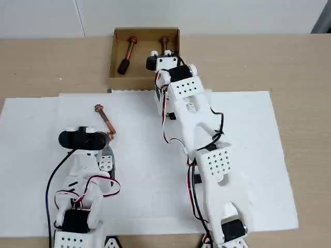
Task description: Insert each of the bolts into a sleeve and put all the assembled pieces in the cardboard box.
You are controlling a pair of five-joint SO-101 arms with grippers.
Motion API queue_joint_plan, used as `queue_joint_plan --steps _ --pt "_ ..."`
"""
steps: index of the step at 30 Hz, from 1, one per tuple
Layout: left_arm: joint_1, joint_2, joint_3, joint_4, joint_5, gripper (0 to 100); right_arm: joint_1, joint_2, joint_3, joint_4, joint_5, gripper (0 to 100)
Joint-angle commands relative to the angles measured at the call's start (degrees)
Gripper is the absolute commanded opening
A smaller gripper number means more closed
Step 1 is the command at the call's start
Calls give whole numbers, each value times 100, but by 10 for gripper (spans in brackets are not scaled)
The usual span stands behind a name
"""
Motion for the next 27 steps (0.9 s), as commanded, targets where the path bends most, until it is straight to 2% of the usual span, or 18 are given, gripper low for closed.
queue_joint_plan --steps 1,6,15,27 --pt "-9 -53 -22 26 -53 6 -119 31 -18 119 -35 130" --pt "-9 -53 -22 26 -62 6 -180 48 -18 145 211 1" --pt "9 -53 -22 26 -44 6 -189 -154 -879 470 237 3" --pt "18 -53 -22 35 -44 6 -233 -2308 -914 532 246 2"
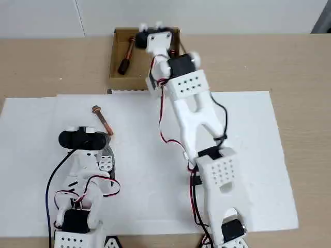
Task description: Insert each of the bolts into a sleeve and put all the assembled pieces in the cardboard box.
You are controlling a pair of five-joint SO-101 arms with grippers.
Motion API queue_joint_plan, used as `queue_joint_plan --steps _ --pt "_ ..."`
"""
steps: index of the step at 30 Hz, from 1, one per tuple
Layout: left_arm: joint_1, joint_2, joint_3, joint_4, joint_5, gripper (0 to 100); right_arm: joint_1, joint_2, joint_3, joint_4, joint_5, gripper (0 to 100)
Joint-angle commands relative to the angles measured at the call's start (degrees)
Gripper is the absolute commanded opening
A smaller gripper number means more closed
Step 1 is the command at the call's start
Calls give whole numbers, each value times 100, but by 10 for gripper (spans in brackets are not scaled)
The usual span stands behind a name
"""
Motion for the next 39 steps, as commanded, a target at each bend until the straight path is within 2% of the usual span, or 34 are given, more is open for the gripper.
queue_joint_plan --steps 1,4,14,24,30,34,39 --pt "18 -53 -22 35 -44 6 92 -1024 97 66 70 2" --pt "18 -53 -22 35 -44 6 259 -1754 826 84 70 2" --pt "-44 -53 -242 62 -44 6 1042 -4866 4202 31 -651 2" --pt "-35 70 -2281 1459 -44 6 1842 -7363 7666 -505 -721 2" --pt "-35 1873 -3556 1609 18 6 2105 -9059 9705 -1305 -642 3" --pt "-35 3543 -4664 1626 431 6 2413 -9842 10444 -1596 -290 3" --pt "-35 5327 -5701 1626 1046 6 2958 -10343 11121 -1868 -273 3"
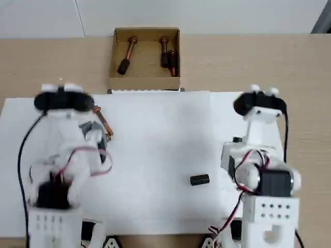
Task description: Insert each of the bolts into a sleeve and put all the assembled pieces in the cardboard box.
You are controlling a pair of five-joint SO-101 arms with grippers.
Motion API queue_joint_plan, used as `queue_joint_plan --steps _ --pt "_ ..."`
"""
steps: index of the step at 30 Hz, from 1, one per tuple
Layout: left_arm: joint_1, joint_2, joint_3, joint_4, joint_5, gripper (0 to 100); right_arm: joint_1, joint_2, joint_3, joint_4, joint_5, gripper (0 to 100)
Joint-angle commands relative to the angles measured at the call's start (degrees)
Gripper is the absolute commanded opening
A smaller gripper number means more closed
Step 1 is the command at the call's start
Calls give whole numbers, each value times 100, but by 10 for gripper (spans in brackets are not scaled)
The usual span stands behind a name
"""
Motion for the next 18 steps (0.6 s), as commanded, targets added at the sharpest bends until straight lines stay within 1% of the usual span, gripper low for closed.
queue_joint_plan --steps 1,6,10,13,18 --pt "-18 1275 -857 0 448 6 347 -391 325 -303 79 3" --pt "-18 2725 -1569 -18 1037 6 576 -629 826 -576 88 3" --pt "-35 3754 -2255 -18 1371 6 708 -813 1125 -796 88 3" --pt "-185 4484 -2853 -18 1635 6 866 -927 1336 -998 88 3" --pt "-519 5644 -3732 26 1723 6 1147 -971 1468 -1103 88 3"
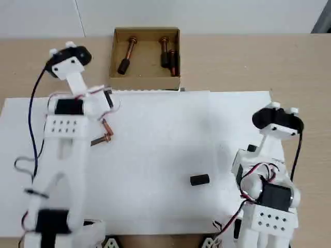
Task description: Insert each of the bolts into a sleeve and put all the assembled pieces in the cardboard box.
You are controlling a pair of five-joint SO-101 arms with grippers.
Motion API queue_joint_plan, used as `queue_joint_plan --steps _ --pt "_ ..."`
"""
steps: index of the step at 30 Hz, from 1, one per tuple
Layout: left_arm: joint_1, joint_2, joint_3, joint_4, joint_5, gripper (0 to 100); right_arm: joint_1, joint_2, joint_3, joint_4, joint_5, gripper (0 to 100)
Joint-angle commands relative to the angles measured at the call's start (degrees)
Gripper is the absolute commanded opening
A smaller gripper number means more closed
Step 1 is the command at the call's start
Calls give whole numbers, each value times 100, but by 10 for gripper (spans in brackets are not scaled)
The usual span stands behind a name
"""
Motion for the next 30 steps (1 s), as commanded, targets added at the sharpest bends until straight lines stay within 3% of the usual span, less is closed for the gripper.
queue_joint_plan --steps 1,19,25,30 --pt "-193 642 -690 26 53 6 154 -92 -35 -136 62 3" --pt "-308 2207 -1077 -290 44 9 207 -48 -9 -136 62 3" --pt "-369 2215 -1077 -466 44 102 180 -48 0 -136 62 3" --pt "-369 2224 -1077 -519 44 104 180 -48 0 -136 62 3"
